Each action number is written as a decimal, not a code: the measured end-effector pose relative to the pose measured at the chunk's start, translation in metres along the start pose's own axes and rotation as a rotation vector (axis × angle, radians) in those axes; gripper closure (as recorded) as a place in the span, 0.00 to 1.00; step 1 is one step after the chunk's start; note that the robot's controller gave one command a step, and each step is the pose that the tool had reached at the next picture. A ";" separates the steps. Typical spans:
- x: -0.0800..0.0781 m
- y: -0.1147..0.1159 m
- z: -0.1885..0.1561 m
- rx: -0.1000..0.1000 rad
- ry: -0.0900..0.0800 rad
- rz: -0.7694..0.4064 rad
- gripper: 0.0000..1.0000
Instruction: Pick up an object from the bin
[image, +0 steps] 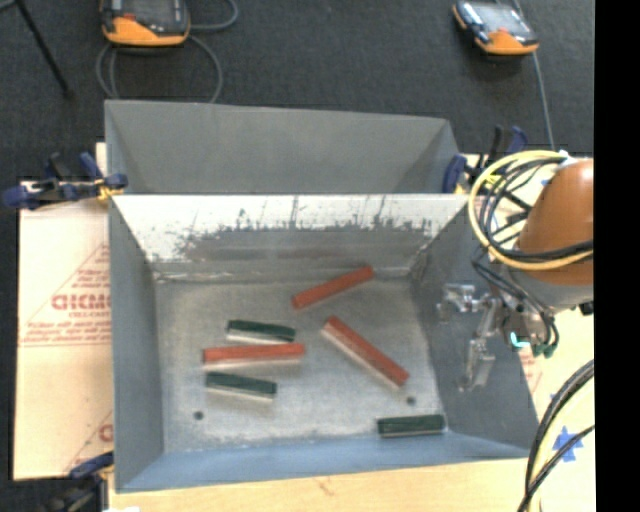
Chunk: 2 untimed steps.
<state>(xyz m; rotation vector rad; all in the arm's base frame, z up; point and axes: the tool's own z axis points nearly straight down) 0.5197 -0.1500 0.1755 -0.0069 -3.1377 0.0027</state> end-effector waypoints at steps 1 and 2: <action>-0.030 0.071 0.108 -0.005 -0.003 0.078 0.00; -0.031 0.067 0.104 0.001 -0.009 0.077 1.00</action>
Offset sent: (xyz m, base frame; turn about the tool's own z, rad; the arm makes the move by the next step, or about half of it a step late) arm 0.0295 0.0681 -0.1055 0.0822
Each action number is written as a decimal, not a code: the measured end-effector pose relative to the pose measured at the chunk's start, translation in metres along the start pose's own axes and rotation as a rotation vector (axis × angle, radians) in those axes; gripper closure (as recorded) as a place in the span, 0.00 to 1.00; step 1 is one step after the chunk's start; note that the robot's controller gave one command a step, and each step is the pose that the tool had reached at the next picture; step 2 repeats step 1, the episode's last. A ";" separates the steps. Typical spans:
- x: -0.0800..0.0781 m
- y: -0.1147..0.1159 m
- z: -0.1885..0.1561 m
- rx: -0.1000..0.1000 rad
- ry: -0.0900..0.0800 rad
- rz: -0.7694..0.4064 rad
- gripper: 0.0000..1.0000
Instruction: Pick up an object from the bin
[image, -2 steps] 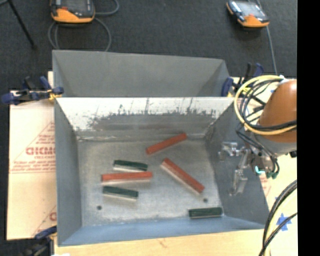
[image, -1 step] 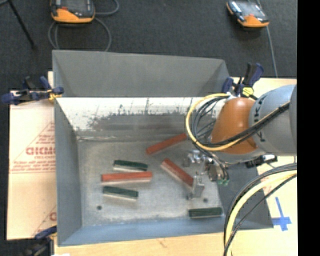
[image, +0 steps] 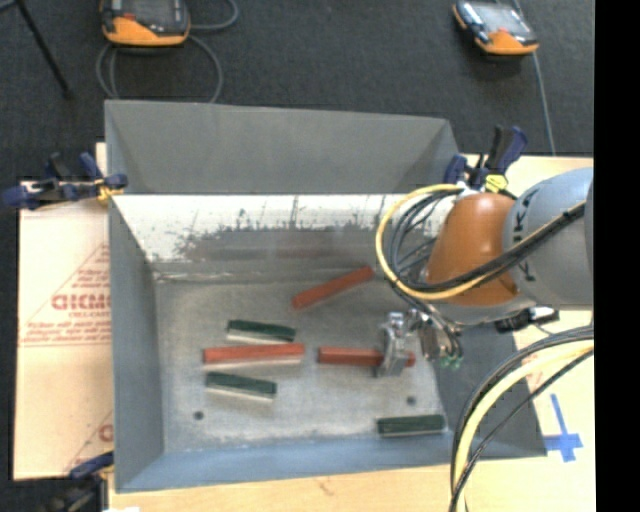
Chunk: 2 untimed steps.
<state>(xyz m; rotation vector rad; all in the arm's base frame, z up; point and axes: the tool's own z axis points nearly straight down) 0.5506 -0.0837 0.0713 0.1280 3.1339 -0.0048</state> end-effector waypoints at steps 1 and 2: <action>-0.019 -0.017 -0.182 0.000 -0.009 -0.023 1.00; -0.019 -0.017 -0.182 0.000 -0.009 -0.023 1.00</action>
Offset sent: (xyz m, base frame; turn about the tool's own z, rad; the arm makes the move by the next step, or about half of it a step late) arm 0.0142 -0.0159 0.1761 -0.0259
